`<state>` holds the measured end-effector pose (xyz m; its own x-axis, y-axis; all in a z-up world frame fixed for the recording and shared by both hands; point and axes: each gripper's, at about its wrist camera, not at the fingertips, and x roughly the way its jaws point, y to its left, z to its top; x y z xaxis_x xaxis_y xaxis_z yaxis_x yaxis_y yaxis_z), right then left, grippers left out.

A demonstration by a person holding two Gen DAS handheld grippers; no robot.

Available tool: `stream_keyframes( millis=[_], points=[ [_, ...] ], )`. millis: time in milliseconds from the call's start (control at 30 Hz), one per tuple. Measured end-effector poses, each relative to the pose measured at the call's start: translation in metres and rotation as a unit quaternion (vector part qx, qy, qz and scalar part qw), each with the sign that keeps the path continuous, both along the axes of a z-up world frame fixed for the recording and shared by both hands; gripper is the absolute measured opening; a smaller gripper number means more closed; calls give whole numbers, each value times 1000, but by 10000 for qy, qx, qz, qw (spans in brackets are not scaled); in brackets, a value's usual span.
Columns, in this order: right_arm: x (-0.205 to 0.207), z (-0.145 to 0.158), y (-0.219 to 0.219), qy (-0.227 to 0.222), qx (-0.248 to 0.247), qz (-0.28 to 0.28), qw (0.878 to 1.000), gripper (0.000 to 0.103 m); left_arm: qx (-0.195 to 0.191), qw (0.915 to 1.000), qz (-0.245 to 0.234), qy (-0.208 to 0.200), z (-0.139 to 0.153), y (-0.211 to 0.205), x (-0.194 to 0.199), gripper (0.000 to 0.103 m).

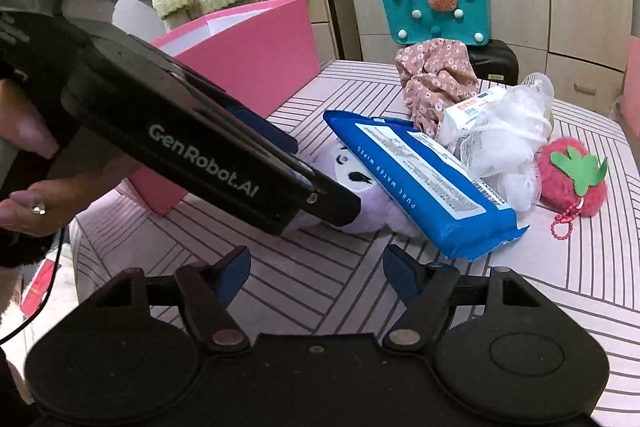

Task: Organize soft objects
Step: 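Close the left gripper on the lavender plush toy, then lift the lavender plush with the left gripper and carry it over the box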

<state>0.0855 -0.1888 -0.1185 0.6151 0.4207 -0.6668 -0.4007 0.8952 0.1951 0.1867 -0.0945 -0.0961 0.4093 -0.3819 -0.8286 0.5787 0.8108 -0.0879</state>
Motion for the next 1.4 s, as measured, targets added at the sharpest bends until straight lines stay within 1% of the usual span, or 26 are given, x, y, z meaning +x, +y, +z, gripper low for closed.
stream_keyframes(
  millis=[67, 167, 267, 433, 700, 767, 867, 900, 1000, 1133, 1233, 1267, 1300, 1400],
  points=[
    [1, -2, 1, -16, -58, -2, 10000, 80, -45, 10000, 48, 72, -2, 2, -1, 68],
    [2, -3, 2, -80, -87, 31, 9999, 81, -67, 9997, 106, 221, -6, 3, -2, 60],
    [3, -4, 5, -123, -108, 77, 9998, 81, -215, 9987, 215, 416, -9, 6, -3, 60],
    [1, -3, 9, -176, -189, 41, 9997, 82, -345, 9977, 334, 475, -11, 7, -9, 60],
    [-9, 0, 13, -336, -304, -28, 9990, 83, -590, 9940, 400, 829, -16, 9, -24, 60],
    [-12, -1, 13, -381, -362, 1, 9986, 83, -731, 9927, 378, 885, -16, 11, -27, 60],
    [-15, -6, 14, -531, -599, -24, 9968, 83, -945, 9902, 229, 1000, -17, 10, -31, 59],
    [-14, -9, 14, -552, -669, -39, 9962, 83, -942, 9906, 230, 963, -18, 9, -33, 59],
    [-16, -11, 10, -637, -544, -113, 9964, 81, -809, 9934, 320, 743, -23, 7, -36, 59],
    [-18, -12, 8, -697, -504, -166, 9962, 77, -933, 9934, 400, 541, -29, 7, -42, 60],
    [-22, -13, 6, -741, -465, -254, 9958, 72, -1023, 9930, 451, 376, -32, 6, -49, 57],
    [-24, -13, 6, -745, -450, -280, 9958, 69, -1044, 9929, 445, 353, -32, 6, -50, 53],
    [-26, -13, 5, -746, -435, -293, 9958, 67, -1053, 9929, 434, 347, -32, 5, -52, 52],
    [-30, -12, 7, -729, -426, -279, 9960, 60, -1016, 9932, 502, 282, -31, 4, -59, 51]
  ],
)
